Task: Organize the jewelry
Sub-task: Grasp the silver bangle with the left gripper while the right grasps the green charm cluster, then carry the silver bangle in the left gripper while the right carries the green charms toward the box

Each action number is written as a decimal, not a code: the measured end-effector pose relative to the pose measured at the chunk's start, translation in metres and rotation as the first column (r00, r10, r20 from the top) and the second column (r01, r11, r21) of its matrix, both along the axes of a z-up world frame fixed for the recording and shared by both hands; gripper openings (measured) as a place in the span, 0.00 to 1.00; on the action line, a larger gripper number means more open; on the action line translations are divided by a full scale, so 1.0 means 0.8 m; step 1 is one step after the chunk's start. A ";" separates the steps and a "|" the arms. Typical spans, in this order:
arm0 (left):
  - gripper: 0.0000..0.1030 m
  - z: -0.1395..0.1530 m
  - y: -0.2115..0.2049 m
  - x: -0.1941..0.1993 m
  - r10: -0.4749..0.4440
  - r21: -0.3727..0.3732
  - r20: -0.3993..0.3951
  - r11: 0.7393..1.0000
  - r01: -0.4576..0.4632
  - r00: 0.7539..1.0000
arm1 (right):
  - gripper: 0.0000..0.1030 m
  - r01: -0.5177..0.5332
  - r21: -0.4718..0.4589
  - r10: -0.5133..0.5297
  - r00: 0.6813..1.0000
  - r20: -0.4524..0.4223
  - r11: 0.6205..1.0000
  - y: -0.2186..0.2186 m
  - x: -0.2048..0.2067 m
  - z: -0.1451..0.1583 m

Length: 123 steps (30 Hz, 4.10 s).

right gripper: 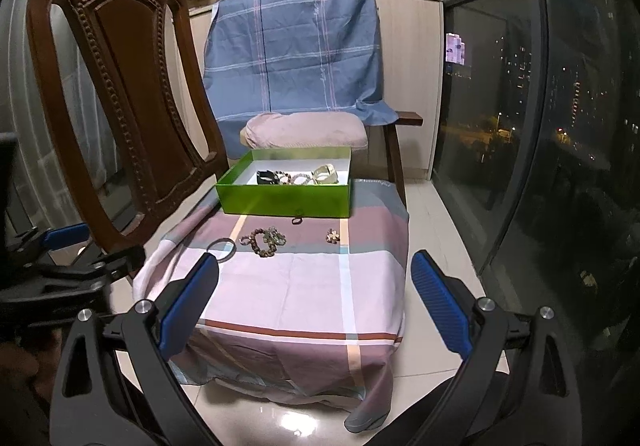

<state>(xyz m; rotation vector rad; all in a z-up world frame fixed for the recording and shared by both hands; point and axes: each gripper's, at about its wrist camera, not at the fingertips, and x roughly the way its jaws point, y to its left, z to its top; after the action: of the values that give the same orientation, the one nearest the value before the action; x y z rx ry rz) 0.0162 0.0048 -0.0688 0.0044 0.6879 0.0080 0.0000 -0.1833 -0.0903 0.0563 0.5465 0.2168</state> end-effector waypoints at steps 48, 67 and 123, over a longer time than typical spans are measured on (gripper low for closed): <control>0.55 -0.110 0.061 0.187 -0.004 -0.077 -0.170 0.997 -0.009 0.985 | 0.06 -0.257 0.127 0.281 0.925 -0.254 0.958 0.110 0.276 -0.119; 0.56 0.048 0.018 -0.007 -0.051 -0.073 0.057 0.996 0.055 0.997 | 0.06 -0.181 0.179 0.189 0.982 -0.027 0.967 -0.014 0.043 0.028; 0.56 0.062 0.015 0.124 -0.096 -0.072 0.051 0.992 0.100 0.994 | 0.06 -0.200 0.195 0.207 0.978 -0.015 0.960 0.006 0.163 0.041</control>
<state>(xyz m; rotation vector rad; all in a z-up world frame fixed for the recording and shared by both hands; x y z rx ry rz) 0.1155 0.0165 -0.0194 -0.0334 0.6397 -0.1116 0.1301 -0.1783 -0.0575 0.1929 0.5654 0.4706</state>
